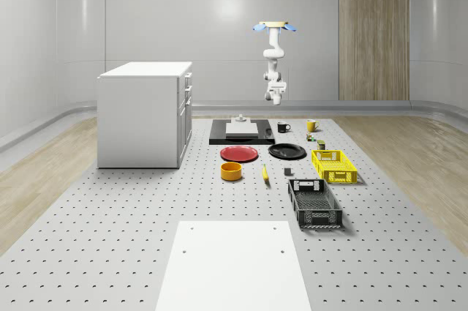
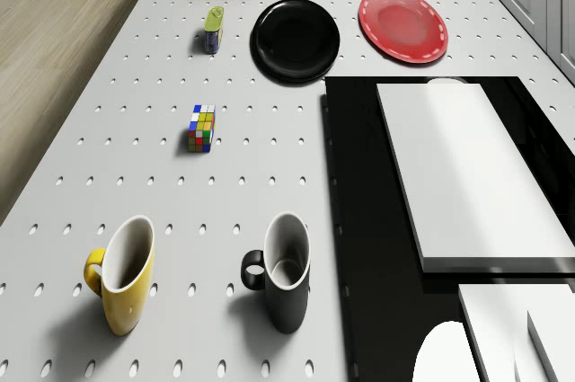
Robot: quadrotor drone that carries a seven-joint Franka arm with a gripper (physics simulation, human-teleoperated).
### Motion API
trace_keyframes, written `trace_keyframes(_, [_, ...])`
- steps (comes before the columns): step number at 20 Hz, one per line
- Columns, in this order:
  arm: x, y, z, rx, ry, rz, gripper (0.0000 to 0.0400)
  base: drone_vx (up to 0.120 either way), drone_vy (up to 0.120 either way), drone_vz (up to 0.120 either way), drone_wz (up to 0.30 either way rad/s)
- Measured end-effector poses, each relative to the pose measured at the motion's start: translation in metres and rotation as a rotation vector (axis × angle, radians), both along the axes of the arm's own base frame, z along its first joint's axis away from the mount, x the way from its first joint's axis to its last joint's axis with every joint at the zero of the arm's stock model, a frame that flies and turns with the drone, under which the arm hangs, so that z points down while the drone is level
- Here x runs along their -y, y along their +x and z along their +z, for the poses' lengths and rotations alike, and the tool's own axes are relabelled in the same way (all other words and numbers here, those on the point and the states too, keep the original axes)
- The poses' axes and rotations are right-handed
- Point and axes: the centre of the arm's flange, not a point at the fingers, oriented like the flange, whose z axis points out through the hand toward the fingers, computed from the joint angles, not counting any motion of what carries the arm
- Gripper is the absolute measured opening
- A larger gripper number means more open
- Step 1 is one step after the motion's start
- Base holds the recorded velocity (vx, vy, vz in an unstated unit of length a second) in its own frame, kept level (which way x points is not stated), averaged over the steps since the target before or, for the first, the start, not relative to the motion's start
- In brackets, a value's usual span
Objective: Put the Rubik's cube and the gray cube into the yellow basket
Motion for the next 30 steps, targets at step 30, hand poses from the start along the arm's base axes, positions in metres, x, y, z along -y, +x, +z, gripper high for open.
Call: trace_keyframes(30, [-0.0092,-0.0022,-0.0002,0.023,-0.092,-0.002,0.0400,0.043,0.049,0.000,0.000])
